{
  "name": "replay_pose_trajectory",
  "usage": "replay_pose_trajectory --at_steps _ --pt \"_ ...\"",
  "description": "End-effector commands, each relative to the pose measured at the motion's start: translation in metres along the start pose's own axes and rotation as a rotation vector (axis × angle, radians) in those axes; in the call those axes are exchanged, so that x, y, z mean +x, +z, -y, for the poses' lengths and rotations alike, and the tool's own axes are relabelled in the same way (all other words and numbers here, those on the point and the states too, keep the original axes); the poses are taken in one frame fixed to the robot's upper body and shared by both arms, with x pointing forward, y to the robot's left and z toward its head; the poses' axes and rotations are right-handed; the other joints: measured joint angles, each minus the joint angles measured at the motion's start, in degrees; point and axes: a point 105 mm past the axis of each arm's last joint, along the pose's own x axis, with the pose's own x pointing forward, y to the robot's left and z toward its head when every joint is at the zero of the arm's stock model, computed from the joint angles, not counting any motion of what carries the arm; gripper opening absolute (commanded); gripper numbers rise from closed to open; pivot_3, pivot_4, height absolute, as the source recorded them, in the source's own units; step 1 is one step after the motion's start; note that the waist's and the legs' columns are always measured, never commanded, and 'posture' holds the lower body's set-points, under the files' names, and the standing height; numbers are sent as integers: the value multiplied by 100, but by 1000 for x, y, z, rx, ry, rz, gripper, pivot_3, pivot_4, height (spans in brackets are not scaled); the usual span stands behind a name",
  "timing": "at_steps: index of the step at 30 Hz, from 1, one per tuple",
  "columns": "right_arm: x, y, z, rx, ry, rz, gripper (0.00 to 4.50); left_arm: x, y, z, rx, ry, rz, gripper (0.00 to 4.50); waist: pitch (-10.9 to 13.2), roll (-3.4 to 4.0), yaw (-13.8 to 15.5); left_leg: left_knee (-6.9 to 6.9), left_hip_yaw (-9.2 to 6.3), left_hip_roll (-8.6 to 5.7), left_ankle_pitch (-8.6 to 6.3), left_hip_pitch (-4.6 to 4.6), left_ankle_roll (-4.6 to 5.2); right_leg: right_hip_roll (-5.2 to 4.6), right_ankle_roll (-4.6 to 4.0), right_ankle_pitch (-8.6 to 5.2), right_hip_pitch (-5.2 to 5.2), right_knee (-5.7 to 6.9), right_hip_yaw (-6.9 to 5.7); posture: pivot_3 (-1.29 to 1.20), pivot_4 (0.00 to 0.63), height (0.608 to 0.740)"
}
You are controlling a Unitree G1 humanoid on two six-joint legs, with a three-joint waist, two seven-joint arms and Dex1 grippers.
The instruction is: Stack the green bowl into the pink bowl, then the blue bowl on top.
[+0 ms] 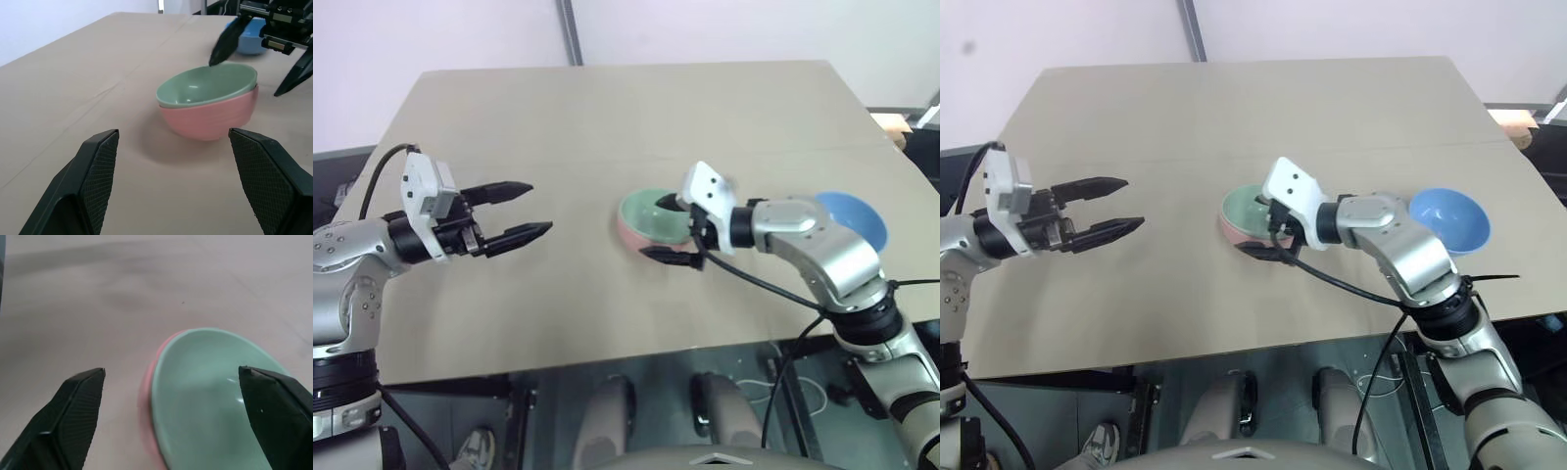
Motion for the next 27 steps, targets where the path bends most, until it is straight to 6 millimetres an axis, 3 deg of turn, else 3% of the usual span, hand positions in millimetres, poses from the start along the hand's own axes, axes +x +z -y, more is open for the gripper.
replay_pose_trajectory --at_steps 1,4,6,11,17,18,20,24,27 --pt "-34 17 4 3 -53 64 4428 4 9 1 25 6 55 3771 0 0 21 0 -1 0 0 -1 0 0 0 0 0 -1 0 0 150 740" --pt "-74 0 27 49 -240 -5 4428 8 12 10 50 -39 127 3771 0 0 100 -1 1 0 0 -3 0 -1 0 0 1 -8 1 0 150 740" --pt "-106 -35 49 66 -425 -166 4428 11 13 20 80 -111 154 3771 -2 -3 132 -1 0 -1 0 -6 0 -1 -1 1 5 -20 -3 0 150 740" --pt "-161 -92 73 139 -665 -379 4428 13 26 30 -22 -272 238 3771 -4 -7 85 -1 5 1 0 1 0 0 1 0 12 -37 1 0 150 740" --pt "-174 -141 82 235 -717 -471 4428 18 32 35 -35 -360 255 3771 -4 -4 64 -2 11 4 -1 5 1 9 18 -9 12 -35 12 0 150 740" --pt "-176 -146 85 250 -732 -479 3943 19 33 36 -31 -363 255 3771 -4 -5 66 -2 12 4 0 4 1 9 18 -9 11 -35 13 0 150 740" --pt "-177 -149 86 263 -729 -476 3397 20 34 35 -25 -363 253 3771 -4 -6 74 -1 10 4 -1 1 1 11 16 -8 11 -36 12 0 150 740" --pt "-175 -142 87 252 -713 -458 1504 20 33 34 -23 -347 245 3771 -4 -5 72 -2 11 3 -1 1 2 11 13 -6 10 -36 15 0 150 740" --pt "-162 -119 81 178 -632 -391 57 18 30 33 -16 -321 233 3771 -4 -5 76 -1 10 4 -1 2 2 11 18 -9 11 -36 15 0 150 740"
